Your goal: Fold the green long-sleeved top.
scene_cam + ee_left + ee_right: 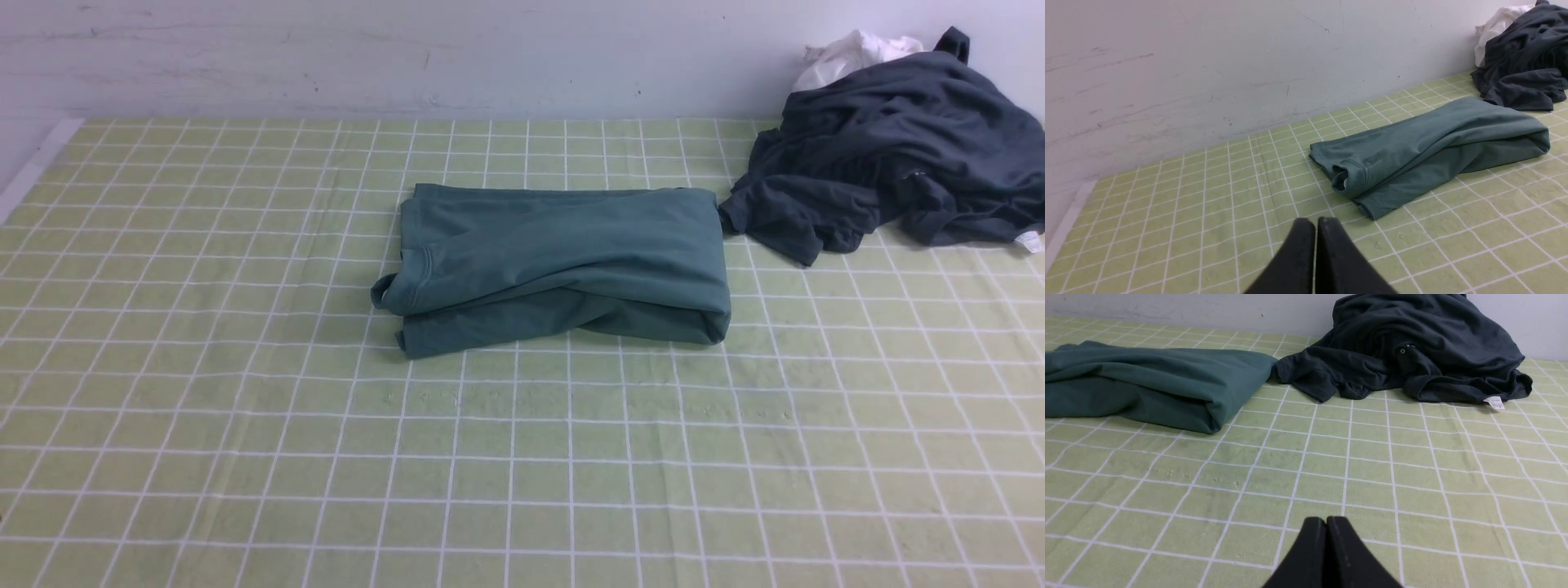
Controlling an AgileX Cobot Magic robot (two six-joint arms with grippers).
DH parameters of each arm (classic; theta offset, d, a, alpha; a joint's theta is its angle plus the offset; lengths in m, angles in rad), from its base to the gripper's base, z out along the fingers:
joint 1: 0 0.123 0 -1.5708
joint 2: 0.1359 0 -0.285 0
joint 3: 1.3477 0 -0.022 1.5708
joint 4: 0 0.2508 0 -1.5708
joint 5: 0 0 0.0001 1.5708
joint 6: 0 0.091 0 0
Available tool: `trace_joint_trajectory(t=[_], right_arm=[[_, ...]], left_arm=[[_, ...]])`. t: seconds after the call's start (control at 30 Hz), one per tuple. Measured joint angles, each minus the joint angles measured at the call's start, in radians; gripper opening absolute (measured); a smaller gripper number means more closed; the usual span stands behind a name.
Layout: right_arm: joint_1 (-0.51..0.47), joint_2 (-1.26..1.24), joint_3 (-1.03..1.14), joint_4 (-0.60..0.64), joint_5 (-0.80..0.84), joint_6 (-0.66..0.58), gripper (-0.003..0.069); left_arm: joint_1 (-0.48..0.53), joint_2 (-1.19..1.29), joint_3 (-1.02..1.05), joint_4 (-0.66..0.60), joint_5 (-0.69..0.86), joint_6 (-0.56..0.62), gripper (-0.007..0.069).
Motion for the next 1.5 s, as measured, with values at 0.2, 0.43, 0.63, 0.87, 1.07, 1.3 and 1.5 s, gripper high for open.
trace_joint_trajectory(t=[0.2,0.43,0.63,0.87,1.07,1.3,1.5], right_arm=[[0.0,0.0,0.0,0.0,0.001,0.0,-0.0016],[0.0,0.0,0.0,-0.001,0.003,0.0,-0.0016],[0.0,0.0,0.0,-0.001,0.003,0.0,-0.0016],[0.0,0.0,0.0,-0.001,0.005,0.0,-0.0016],[0.0,0.0,-0.001,-0.001,0.006,0.0,-0.0016],[0.0,0.0,-0.001,-0.001,0.006,0.0,-0.0016],[0.0,0.0,-0.001,-0.001,0.006,0.0,-0.0016]], left_arm=[[0.0,0.0,0.0,0.0,0.0,0.0,-0.0004],[0.0,0.0,0.002,0.0,-0.002,-0.001,-0.0004],[0.0,0.0,0.103,0.192,-0.13,-0.042,-0.0004],[0.001,0.0,0.325,0.253,-0.282,-0.304,-0.0004],[0.001,0.0,0.336,0.254,-0.133,-0.386,-0.0004],[0.034,0.0,0.336,0.253,-0.135,-0.398,-0.0004],[0.063,0.0,0.336,0.253,-0.135,-0.398,-0.0004]])
